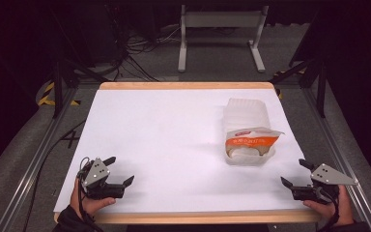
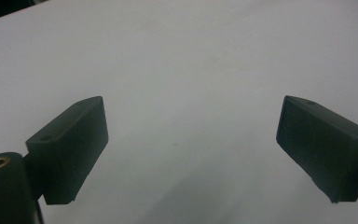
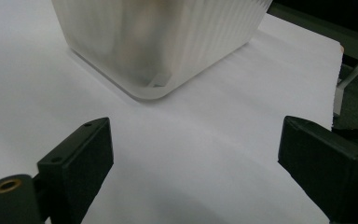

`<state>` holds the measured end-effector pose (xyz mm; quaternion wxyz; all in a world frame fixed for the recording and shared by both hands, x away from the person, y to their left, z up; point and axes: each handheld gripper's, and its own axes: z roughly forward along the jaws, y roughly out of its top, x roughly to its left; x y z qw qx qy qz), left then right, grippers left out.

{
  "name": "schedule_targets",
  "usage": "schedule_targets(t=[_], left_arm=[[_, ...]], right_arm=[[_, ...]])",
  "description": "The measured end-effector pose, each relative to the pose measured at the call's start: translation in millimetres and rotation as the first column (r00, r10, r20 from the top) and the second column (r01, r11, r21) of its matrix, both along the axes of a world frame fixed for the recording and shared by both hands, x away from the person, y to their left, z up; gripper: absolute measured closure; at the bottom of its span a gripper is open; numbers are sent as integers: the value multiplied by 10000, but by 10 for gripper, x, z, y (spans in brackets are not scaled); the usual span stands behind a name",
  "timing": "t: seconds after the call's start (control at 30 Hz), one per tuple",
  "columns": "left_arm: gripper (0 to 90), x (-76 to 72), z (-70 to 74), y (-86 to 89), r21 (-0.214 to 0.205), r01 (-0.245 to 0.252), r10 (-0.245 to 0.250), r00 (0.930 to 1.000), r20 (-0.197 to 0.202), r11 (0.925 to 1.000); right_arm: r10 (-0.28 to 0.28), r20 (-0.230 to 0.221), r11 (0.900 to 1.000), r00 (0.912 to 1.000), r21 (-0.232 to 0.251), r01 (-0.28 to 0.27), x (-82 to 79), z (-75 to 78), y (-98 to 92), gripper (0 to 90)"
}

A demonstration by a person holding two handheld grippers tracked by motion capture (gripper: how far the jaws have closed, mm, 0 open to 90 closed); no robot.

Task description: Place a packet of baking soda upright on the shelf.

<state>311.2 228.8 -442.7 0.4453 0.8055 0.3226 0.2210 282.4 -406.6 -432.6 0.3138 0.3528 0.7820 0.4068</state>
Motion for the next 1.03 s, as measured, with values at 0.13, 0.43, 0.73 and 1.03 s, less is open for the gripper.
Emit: schedule_targets(t=[0.13,0.43,0.73,1.03], left_arm=[[98,-4,-3,7,35,-94,94,9999,-39,10000],[98,6,-1,-10,58,-204,204,9998,-57,9998],[96,22,8,16,5,-447,447,9990,-22,9990],[93,28,19,35,-184,-561,561,9984,2,9983]], right_arm=[[-4,-31,10000,10000,12,4,22,-1,2,107],[104,26,9999,9999,-19,-104,24,-1,12,107],[210,-140,9996,9997,-173,-212,43,-17,58,109],[386,-119,9987,9992,-332,-389,20,-7,86,129]])
